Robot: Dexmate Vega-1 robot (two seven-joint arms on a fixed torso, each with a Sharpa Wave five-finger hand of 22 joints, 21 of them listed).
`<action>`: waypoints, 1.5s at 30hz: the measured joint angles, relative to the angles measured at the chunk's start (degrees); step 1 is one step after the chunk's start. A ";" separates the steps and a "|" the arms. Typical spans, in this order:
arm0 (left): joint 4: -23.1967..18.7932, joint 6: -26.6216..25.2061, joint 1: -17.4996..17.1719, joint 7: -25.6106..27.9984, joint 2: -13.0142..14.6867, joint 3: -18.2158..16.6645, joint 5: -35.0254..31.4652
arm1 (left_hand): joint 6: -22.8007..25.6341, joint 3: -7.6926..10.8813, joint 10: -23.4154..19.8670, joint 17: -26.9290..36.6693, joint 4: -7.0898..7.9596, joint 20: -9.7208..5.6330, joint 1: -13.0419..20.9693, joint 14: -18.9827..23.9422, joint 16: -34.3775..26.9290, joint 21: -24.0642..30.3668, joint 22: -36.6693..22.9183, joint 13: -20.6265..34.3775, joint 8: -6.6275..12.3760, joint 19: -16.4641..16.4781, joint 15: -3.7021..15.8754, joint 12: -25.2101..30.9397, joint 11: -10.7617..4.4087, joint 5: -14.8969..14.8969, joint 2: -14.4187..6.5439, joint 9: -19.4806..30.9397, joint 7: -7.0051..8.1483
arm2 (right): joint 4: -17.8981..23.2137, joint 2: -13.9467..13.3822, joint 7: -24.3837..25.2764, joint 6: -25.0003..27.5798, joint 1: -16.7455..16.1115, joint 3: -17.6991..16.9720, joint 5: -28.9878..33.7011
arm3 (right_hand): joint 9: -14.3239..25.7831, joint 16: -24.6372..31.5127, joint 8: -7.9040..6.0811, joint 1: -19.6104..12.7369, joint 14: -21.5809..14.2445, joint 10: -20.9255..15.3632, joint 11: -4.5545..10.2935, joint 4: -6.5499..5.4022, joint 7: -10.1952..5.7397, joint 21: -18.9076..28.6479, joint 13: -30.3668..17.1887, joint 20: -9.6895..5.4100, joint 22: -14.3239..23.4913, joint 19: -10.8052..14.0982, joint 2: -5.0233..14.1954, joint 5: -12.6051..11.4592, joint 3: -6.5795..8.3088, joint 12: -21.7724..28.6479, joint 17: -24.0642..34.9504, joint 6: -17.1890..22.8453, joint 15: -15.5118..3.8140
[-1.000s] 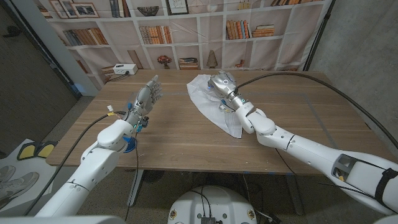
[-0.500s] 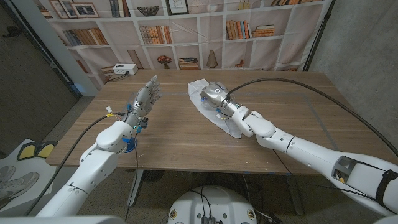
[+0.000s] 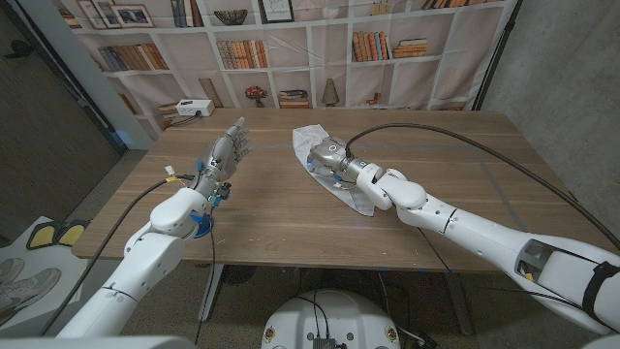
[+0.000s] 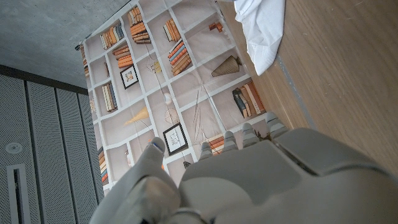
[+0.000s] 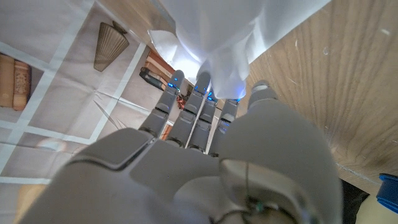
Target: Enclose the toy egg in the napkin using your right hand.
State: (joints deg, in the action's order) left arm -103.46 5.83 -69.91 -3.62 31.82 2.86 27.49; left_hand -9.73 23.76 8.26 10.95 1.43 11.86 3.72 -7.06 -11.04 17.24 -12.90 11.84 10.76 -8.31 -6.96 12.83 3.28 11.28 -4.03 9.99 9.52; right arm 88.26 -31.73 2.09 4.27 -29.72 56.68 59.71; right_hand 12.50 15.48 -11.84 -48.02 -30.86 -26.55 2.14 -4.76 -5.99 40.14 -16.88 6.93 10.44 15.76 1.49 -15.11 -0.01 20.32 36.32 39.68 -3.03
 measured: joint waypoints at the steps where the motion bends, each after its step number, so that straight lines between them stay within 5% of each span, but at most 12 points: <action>1: 0.13 -0.02 0.14 -0.05 -0.01 0.05 0.03 | 0.00 0.00 0.00 0.00 0.00 0.00 0.00 0.00 0.00 0.00 0.00 0.00 0.00 0.00 0.00 0.00 0.00 0.00 0.00 0.00 0.00 | 0.14 -0.01 -1.52 -0.38 0.12 -0.36 -1.00 | 0.00 -0.52 0.02 1.90 1.11 0.91 -0.32 -0.86 0.13 -0.69 0.17 0.41 -0.06 -1.28 -0.62 -0.29 -0.86 -0.79 -0.18 -1.09 0.16; 7: 0.71 -0.14 0.68 -0.44 -0.03 0.32 0.19 | 0.00 0.00 0.00 0.00 0.00 0.00 0.00 0.00 0.00 0.00 0.00 0.00 0.00 0.00 0.00 0.00 0.00 0.00 0.00 0.00 0.00 | 0.77 -0.37 -6.77 -2.04 0.42 -2.40 -6.22 | 0.00 -1.76 0.45 8.97 5.43 4.36 -1.95 -3.47 1.08 -3.48 0.68 2.25 -0.05 -6.00 -2.43 -1.25 -4.61 -3.57 -0.77 -4.39 0.46; 12: 1.07 -0.15 1.02 -0.68 -0.05 0.50 0.23 | 0.00 0.00 0.00 0.00 0.00 0.00 0.00 0.00 0.00 0.00 0.00 0.00 0.00 0.00 0.00 0.00 0.00 0.00 0.00 0.00 0.00 | 1.18 -0.96 -8.78 -3.38 0.19 -4.85 -11.04 | 0.17 -1.76 0.45 10.41 5.73 4.45 -2.04 -3.82 1.40 -4.04 0.68 2.63 -0.05 -6.59 -1.42 -1.94 -4.96 -3.69 -0.65 -4.70 0.36; 17: 1.54 -0.15 1.49 -0.95 -0.07 0.74 0.29 | 0.00 0.00 0.00 0.00 0.00 0.00 0.00 0.00 0.00 0.00 0.00 0.00 0.00 0.00 0.00 0.00 0.00 0.00 0.00 0.00 0.00 | 1.62 -1.50 -9.07 -4.89 -1.34 -8.01 -17.55 | 0.00 -1.76 0.13 7.47 5.27 4.02 -2.47 -1.96 1.80 -4.22 0.68 2.62 -0.05 -6.59 0.95 -2.87 -3.10 -3.69 -1.03 -5.10 0.35; 30: 3.16 0.10 2.90 -1.91 -0.08 1.49 0.70 | 0.00 0.00 0.00 0.00 0.00 0.00 0.00 0.00 0.00 0.00 0.00 0.00 0.00 0.00 0.00 0.00 0.00 0.00 0.00 0.00 0.00 | 0.49 -1.44 -7.12 -10.53 -7.21 -17.42 -38.60 | 0.01 -0.84 -0.68 0.49 3.01 1.84 -2.74 1.93 3.56 -4.22 0.29 2.32 -0.04 -4.75 3.44 -3.54 0.32 -4.02 -2.09 -4.38 0.15; 36: 3.65 0.32 3.36 -2.40 0.06 1.70 0.83 | 0.00 0.00 0.00 0.00 0.00 0.00 0.00 0.00 0.00 0.00 0.00 0.00 0.00 0.00 0.00 0.00 0.00 0.00 0.00 0.00 0.00 | 2.40 -2.16 -3.61 -10.42 -11.00 -21.03 -49.10 | 0.01 -0.84 -0.08 0.32 3.07 1.71 -2.61 1.97 4.04 -4.77 0.23 2.18 0.11 -4.28 3.15 -3.20 0.18 -4.20 -2.09 -6.59 0.16; 45: 4.88 0.75 4.30 -3.48 0.16 2.14 1.22 | 0.00 -0.17 0.00 0.00 0.17 0.00 0.00 0.00 0.00 0.00 0.00 0.00 0.00 0.00 0.00 0.00 0.00 0.00 0.00 0.00 0.00 | 9.48 -5.97 0.27 -2.89 -16.52 -23.80 -51.66 | 0.16 -1.52 1.25 3.78 7.10 4.59 -3.37 1.40 4.45 -5.84 -0.47 2.48 0.10 -5.36 1.76 -2.33 -1.53 -5.30 -1.61 -12.54 0.41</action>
State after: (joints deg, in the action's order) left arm -98.58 6.58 -65.61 -7.11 31.98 5.00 28.70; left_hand -9.73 23.59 8.26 10.95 1.60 11.86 3.72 -7.06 -11.04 17.24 -12.90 11.84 10.76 -8.31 -6.96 12.83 3.28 11.28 -4.03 9.99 9.52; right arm 97.75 -37.70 2.36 1.38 -46.24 32.88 8.05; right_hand 12.66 13.96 -10.58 -44.24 -23.76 -21.96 -1.23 -3.36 -1.54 34.30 -17.35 9.41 10.55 10.39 3.25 -17.44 -1.53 15.02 34.71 27.14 -2.61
